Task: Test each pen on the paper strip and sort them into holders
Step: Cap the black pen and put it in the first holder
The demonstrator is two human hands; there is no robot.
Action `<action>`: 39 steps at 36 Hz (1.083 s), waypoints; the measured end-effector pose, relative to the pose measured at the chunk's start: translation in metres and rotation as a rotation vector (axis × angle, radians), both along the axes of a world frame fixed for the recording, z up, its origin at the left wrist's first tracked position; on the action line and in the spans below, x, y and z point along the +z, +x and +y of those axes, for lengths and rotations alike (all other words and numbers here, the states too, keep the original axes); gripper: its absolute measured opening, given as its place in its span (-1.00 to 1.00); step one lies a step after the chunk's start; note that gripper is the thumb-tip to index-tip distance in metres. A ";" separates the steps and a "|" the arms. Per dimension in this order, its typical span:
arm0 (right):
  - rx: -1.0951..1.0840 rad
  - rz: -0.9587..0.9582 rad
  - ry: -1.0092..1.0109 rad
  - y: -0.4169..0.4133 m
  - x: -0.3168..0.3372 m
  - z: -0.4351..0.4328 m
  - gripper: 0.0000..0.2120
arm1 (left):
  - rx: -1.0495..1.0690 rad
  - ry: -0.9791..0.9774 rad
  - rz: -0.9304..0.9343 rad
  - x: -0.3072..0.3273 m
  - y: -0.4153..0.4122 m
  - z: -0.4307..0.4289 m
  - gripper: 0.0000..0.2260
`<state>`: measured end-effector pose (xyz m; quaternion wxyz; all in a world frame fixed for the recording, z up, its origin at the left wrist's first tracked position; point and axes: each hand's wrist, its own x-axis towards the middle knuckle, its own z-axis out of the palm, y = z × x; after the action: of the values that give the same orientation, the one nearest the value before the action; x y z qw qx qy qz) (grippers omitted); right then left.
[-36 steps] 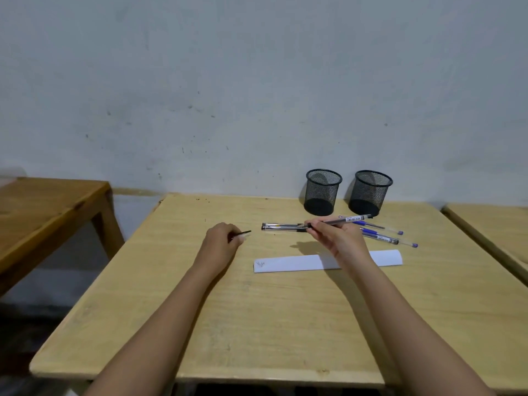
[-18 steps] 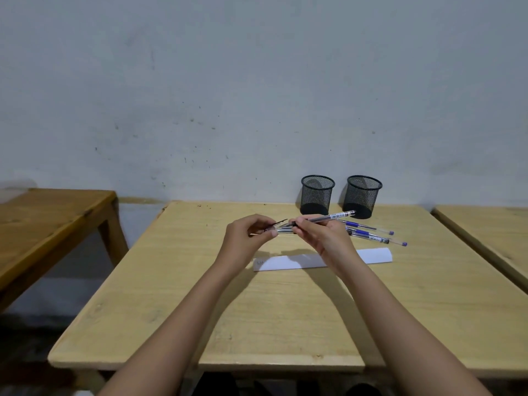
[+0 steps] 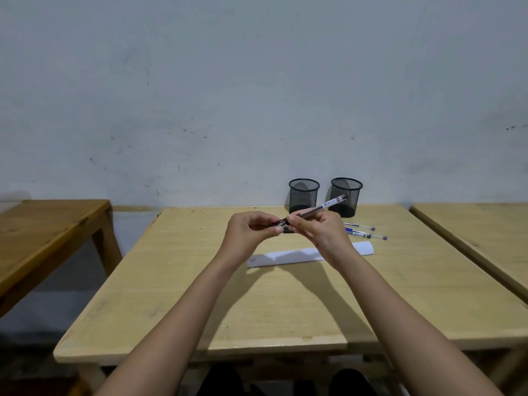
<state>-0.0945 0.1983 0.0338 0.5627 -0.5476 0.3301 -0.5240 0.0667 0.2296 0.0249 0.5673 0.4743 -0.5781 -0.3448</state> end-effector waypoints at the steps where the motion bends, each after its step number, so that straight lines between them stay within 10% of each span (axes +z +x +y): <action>1: 0.003 0.015 -0.007 -0.001 0.000 0.001 -0.97 | -0.008 0.001 -0.003 0.000 0.000 0.001 -0.86; 13: -0.045 -0.062 0.029 -0.034 0.014 -0.016 -0.92 | -0.020 -0.012 -0.153 0.021 0.011 -0.019 -0.84; 28: -0.095 0.731 -0.302 -0.047 0.027 -0.095 -0.85 | -0.065 -0.085 -0.205 0.057 -0.006 -0.117 -0.81; 39: -0.398 0.404 -0.295 -0.040 0.003 -0.172 -0.85 | 0.110 -0.006 -0.147 0.014 -0.023 -0.203 -0.58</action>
<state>-0.1346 0.0259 0.0367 0.2866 -0.6411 0.4562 -0.5466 0.0441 0.0264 0.0391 0.5428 0.5280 -0.5923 -0.2755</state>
